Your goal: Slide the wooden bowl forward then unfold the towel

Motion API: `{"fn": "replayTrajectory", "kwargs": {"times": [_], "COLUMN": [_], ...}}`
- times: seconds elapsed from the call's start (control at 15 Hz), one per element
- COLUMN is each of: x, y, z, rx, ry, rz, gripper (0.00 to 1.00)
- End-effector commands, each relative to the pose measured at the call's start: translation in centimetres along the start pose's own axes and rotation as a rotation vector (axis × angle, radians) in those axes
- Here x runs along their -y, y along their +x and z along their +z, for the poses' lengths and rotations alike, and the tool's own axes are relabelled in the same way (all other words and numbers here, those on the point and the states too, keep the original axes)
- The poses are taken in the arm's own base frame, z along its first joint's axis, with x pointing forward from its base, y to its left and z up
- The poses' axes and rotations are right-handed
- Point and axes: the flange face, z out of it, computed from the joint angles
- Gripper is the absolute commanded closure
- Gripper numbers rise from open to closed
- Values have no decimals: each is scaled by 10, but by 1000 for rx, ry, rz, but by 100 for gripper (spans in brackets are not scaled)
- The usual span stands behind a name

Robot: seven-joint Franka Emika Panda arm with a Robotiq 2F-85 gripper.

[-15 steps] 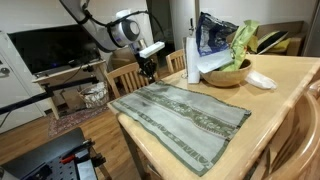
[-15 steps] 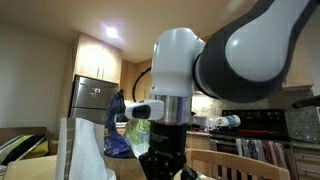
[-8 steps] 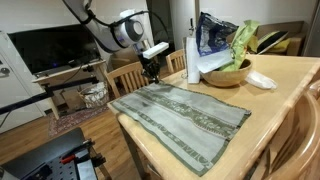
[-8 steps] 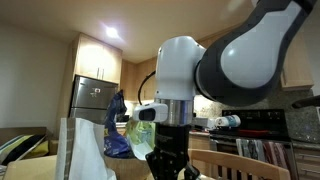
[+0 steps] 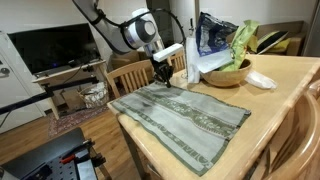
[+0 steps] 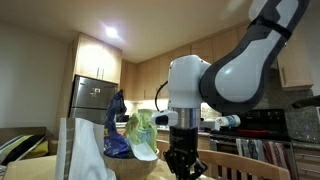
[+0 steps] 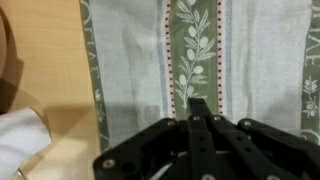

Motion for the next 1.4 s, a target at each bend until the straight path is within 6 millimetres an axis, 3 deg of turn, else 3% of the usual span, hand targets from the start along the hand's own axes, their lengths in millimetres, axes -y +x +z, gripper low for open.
{"fn": "replayTrajectory", "kwargs": {"times": [0.0,0.4,0.87,1.33], "x": [-4,-11,-17,-25], "y": [-13,-37,-41,-89], "z": [8,27,60,68], "rx": [-11,-9,26,69], "ry": [13,23,-30,-56], "rz": [91,220,259,457], "gripper": [97,97,97,97]}}
